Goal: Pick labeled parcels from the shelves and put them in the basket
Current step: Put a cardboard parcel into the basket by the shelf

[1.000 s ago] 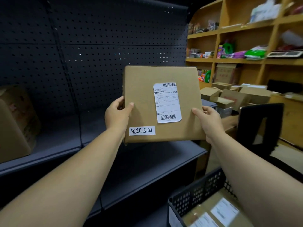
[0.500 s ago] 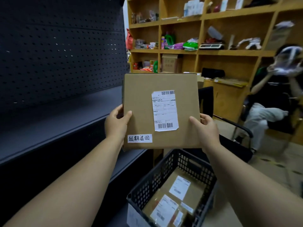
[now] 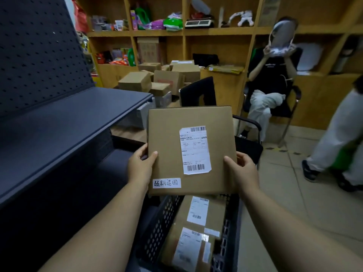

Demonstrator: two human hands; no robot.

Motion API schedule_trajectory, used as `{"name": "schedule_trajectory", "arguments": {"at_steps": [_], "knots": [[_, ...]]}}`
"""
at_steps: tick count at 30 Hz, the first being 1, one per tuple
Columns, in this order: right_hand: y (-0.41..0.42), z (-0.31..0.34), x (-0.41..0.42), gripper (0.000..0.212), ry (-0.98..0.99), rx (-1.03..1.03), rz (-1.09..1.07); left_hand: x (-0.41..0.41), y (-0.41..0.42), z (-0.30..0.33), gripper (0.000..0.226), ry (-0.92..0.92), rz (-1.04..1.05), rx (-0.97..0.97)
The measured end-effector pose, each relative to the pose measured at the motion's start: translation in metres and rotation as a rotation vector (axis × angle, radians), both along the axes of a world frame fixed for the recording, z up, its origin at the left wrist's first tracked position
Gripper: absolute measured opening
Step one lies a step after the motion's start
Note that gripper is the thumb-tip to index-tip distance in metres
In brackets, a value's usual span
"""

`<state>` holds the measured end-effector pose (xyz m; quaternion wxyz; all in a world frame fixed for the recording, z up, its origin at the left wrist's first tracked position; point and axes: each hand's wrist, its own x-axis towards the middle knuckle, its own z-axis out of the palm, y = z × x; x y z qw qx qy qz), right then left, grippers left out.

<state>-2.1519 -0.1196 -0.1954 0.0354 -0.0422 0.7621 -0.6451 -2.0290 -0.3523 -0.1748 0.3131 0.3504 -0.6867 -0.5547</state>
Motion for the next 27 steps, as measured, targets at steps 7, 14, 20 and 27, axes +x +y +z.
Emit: {"name": "schedule_trajectory", "arguments": {"at_steps": [7, 14, 20, 27], "knots": [[-0.014, -0.054, -0.004, 0.033, -0.096, 0.058, -0.163, -0.042, -0.027, -0.06, 0.047, -0.15, -0.153, 0.04], [-0.014, -0.114, -0.003, 0.034, -0.242, 0.17, -0.295, -0.074, -0.031, -0.122, 0.047, -0.273, -0.264, 0.09], [-0.005, -0.168, 0.001, 0.036, -0.369, 0.24, -0.365, -0.091, -0.023, -0.177, 0.041, -0.415, -0.291, 0.069], [-0.007, -0.226, -0.009, 0.036, -0.498, 0.327, -0.328, -0.106, -0.023, -0.233, 0.037, -0.53, -0.307, 0.032]]}}
